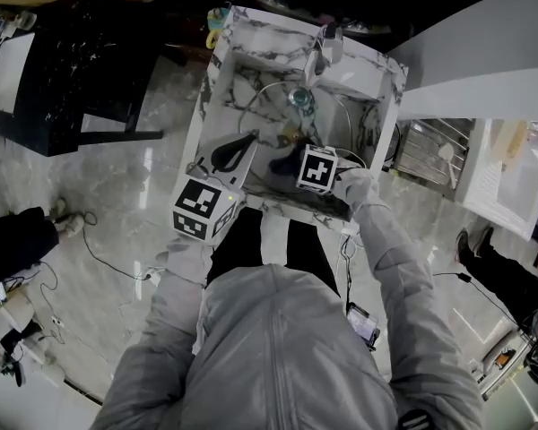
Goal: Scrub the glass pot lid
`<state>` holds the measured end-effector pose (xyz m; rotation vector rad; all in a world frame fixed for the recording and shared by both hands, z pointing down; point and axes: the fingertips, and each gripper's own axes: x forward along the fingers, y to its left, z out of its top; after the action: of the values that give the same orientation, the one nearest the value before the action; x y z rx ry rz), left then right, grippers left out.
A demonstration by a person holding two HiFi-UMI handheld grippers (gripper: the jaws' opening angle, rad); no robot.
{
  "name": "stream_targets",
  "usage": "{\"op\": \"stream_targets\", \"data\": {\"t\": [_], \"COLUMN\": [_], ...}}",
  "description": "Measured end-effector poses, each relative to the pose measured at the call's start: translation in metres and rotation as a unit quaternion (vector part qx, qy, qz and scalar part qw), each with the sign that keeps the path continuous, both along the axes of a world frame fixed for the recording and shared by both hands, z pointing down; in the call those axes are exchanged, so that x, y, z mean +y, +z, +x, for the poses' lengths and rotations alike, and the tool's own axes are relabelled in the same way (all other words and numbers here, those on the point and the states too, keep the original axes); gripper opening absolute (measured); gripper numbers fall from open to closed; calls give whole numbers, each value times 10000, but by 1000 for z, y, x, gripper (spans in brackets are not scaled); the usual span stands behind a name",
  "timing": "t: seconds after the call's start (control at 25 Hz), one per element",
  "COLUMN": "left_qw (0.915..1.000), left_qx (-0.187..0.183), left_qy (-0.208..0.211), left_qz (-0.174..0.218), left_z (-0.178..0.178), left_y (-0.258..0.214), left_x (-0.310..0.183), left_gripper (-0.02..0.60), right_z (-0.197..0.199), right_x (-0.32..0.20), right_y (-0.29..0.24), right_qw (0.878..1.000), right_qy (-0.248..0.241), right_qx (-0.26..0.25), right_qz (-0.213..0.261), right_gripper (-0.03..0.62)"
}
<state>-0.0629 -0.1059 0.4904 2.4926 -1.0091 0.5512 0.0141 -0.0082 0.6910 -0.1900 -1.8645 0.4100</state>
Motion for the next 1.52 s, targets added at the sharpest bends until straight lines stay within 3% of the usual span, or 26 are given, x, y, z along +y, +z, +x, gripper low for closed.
{"op": "stream_targets", "data": {"t": [0.28, 0.72, 1.16, 1.52], "left_qw": [10000, 10000, 9999, 9999], "left_qx": [-8, -32, -29, -23], "left_qy": [9, -43, -46, 89], "left_qz": [-17, -39, -107, -125], "left_z": [6, 2, -10, -15], "left_y": [2, 4, 9, 12], "left_x": [4, 3, -5, -10], "left_gripper": [26, 26, 26, 26], "right_z": [25, 40, 31, 2], "right_x": [-31, -88, -144, -143], "right_y": [0, 4, 5, 3], "right_qw": [9981, 9901, 9617, 9634], "right_qy": [111, 926, 2385, 2196], "right_qx": [229, 370, 60, -92], "right_qz": [563, 991, 1351, 1535], "right_gripper": [49, 49, 49, 49]}}
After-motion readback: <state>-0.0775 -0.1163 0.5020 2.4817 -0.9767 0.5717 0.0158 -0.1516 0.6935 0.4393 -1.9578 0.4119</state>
